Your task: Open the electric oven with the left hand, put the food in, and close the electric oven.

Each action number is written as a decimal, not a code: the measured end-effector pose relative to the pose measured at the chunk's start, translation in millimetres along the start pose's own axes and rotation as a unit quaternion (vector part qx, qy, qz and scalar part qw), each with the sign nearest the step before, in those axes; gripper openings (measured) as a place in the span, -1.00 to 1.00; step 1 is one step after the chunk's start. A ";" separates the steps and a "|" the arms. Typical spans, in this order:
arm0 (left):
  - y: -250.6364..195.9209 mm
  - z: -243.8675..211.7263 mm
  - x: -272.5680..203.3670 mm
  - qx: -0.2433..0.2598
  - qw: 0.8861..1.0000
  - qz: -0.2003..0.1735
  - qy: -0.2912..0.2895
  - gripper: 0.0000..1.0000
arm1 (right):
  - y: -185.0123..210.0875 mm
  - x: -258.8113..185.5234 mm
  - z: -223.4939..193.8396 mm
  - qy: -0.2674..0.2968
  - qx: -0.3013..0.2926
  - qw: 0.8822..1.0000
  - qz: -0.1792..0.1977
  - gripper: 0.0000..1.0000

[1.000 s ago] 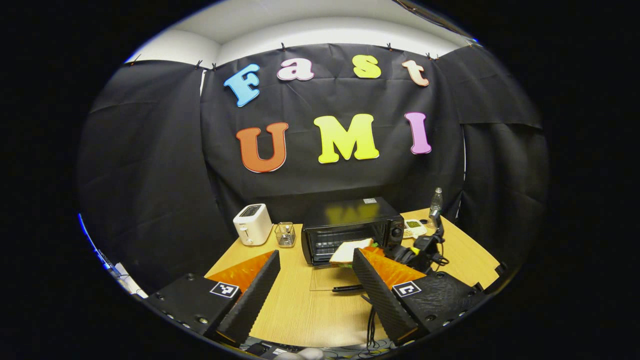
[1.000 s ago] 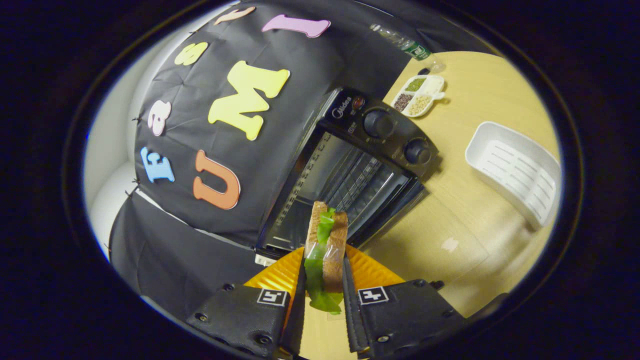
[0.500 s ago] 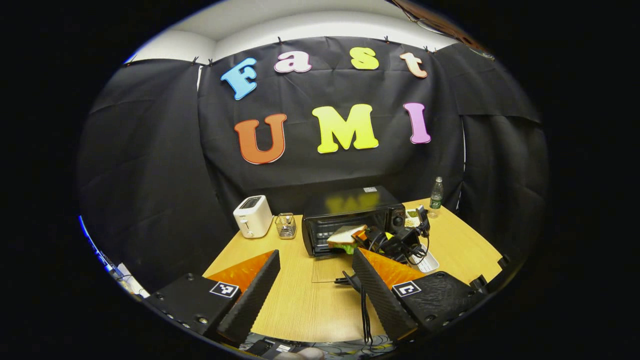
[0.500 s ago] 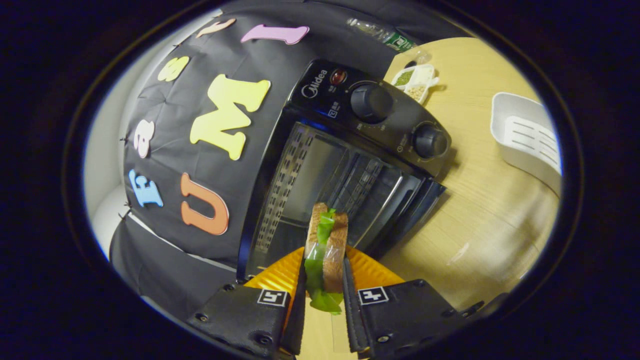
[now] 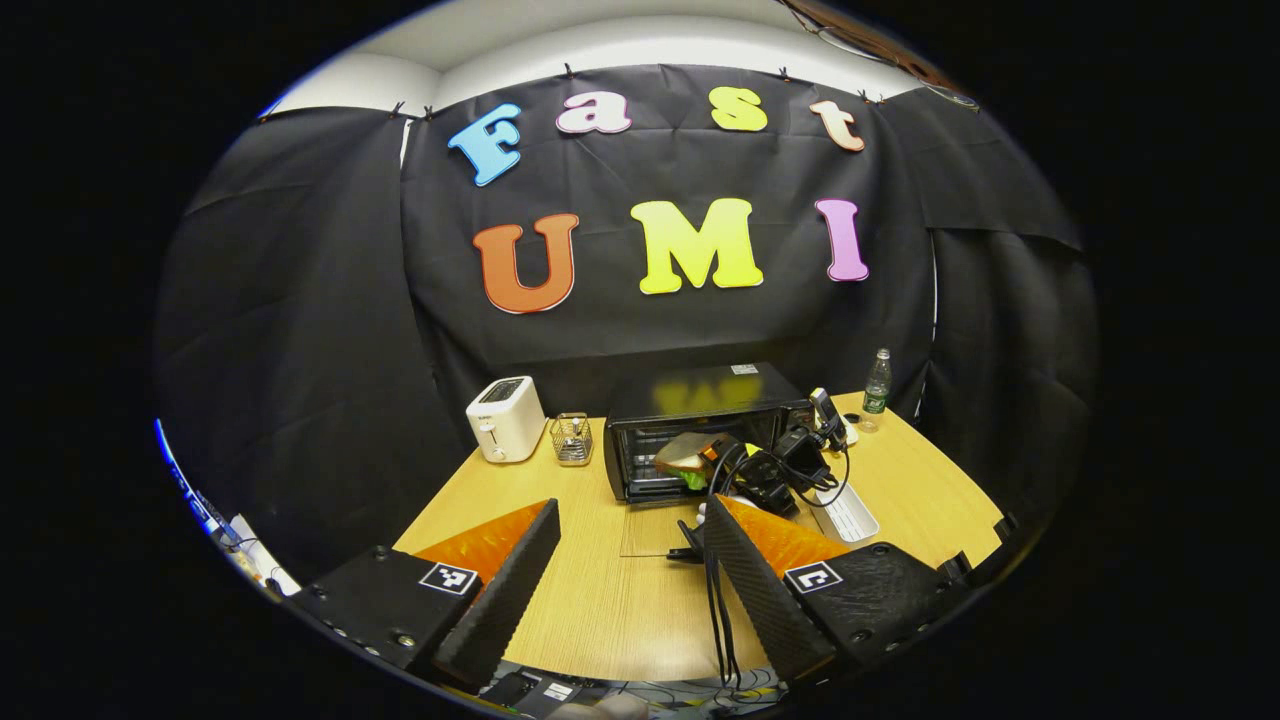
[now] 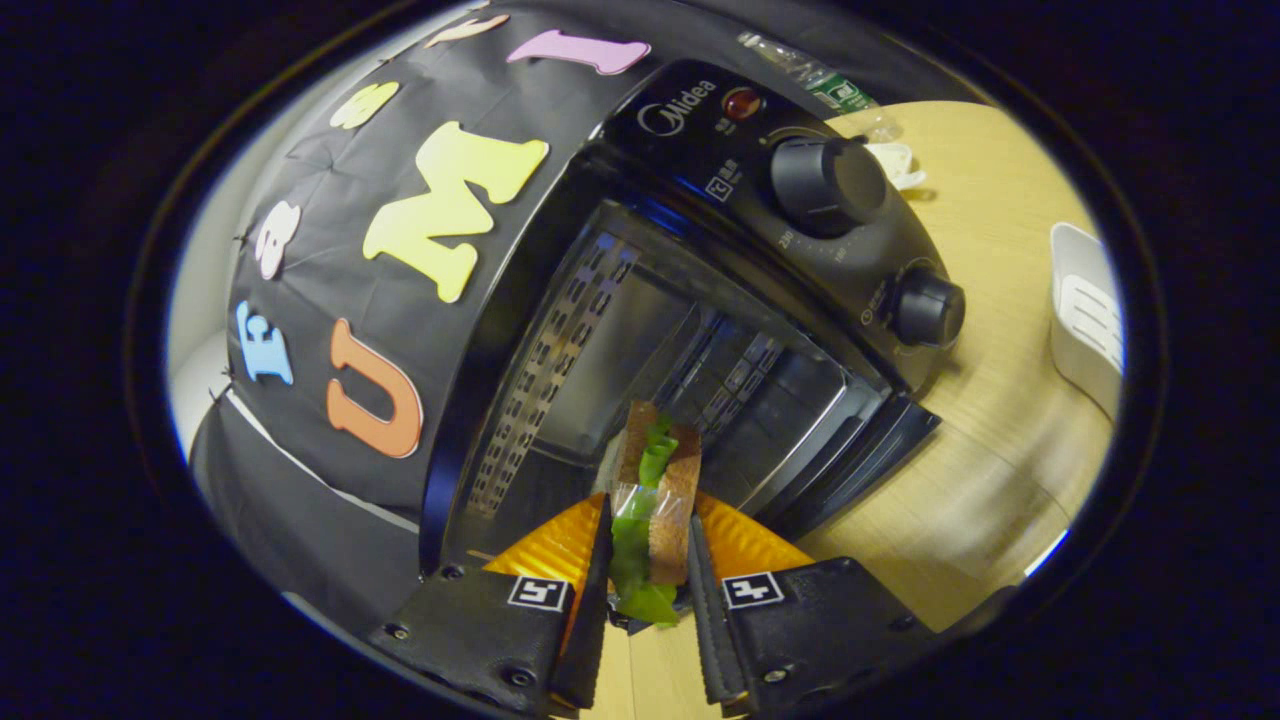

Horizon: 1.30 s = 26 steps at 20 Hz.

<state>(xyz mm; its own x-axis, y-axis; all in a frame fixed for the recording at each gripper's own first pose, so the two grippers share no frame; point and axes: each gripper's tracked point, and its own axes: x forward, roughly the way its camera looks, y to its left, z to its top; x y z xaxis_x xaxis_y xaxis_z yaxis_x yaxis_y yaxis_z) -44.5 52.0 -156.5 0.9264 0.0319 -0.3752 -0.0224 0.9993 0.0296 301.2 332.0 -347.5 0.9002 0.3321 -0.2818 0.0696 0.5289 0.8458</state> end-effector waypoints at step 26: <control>3.3 25.3 11.6 0.001 0.997 0.003 -0.072 0.92 | 8.2 -248.8 128.1 -0.039 -0.415 0.907 -0.065 1.00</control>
<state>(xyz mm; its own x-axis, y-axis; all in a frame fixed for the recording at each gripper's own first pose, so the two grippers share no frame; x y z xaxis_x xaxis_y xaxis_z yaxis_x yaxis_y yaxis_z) -24.3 55.2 -137.3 0.9705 0.0354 -0.2384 -0.0282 0.9990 0.0335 132.9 153.7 -212.4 0.9374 0.1851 -0.2949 -0.1404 0.9760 0.1665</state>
